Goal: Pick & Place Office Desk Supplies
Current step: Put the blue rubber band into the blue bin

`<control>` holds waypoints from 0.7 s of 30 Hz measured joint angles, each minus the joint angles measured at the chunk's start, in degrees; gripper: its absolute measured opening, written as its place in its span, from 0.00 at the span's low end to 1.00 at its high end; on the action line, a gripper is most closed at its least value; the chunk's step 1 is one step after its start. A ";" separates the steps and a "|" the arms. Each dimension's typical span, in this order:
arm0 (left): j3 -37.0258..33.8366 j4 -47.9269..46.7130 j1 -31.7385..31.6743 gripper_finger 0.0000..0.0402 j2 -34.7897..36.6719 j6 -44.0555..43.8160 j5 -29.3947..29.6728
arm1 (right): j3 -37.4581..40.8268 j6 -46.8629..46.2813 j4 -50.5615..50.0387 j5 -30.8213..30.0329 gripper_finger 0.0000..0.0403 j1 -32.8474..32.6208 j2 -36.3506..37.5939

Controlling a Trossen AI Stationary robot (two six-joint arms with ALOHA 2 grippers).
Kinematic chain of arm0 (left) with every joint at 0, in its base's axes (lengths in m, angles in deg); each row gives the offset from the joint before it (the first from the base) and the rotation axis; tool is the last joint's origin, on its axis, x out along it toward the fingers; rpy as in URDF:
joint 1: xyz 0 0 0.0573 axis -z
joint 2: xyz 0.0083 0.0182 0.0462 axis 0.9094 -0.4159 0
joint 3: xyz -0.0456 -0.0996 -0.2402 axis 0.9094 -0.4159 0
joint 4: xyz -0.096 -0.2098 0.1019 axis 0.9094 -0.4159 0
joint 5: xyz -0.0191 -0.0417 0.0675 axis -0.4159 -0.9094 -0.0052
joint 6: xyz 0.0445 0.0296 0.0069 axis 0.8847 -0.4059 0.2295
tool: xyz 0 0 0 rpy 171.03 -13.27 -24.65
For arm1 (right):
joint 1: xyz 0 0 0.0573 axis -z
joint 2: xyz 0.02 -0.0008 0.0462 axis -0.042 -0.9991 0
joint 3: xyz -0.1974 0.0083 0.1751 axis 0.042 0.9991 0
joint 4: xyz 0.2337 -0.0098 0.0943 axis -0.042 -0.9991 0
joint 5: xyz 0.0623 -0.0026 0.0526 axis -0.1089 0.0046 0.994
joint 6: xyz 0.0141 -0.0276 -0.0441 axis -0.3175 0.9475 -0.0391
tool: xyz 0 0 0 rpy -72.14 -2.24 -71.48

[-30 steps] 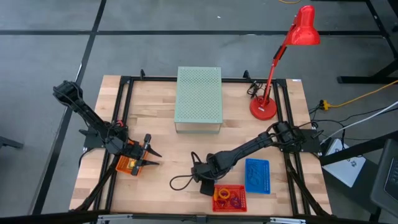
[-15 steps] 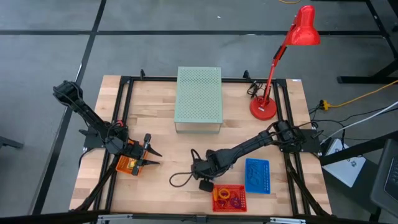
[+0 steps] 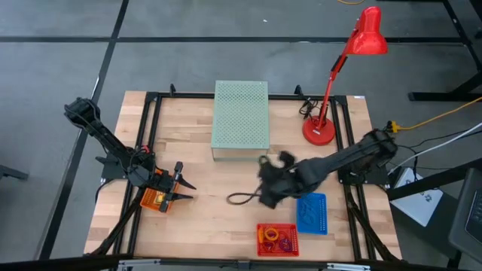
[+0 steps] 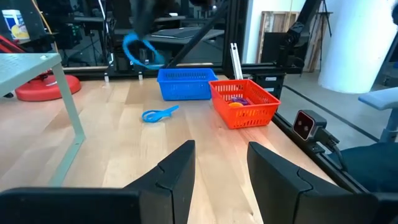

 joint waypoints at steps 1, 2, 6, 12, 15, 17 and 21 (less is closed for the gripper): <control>0.00 0.00 0.00 0.36 0.00 0.00 -0.08 | 0.00 -3.51 -4.27 -1.20 0.00 -0.85 1.22; 0.00 0.00 0.00 0.36 0.00 0.01 -0.08 | 0.00 -7.55 -8.76 -2.24 0.00 -1.95 2.27; 0.00 0.00 0.00 0.36 0.00 0.02 -0.34 | 0.23 -24.48 -23.20 -4.56 0.00 -7.68 3.25; 0.00 0.00 0.00 0.36 0.00 0.04 -0.36 | 8.27 -42.21 -24.85 -0.36 0.00 -15.56 3.86; 0.00 0.02 0.00 0.36 0.00 0.07 -0.36 | 13.68 -48.53 -23.29 3.89 0.00 -18.03 4.08; 0.00 0.00 0.00 0.36 0.00 0.07 -0.38 | 17.09 -51.10 -20.27 6.77 0.00 -19.25 4.28; 0.00 0.02 0.00 0.36 0.00 0.50 -0.38 | 23.33 -52.58 -9.83 8.80 0.00 -20.67 4.74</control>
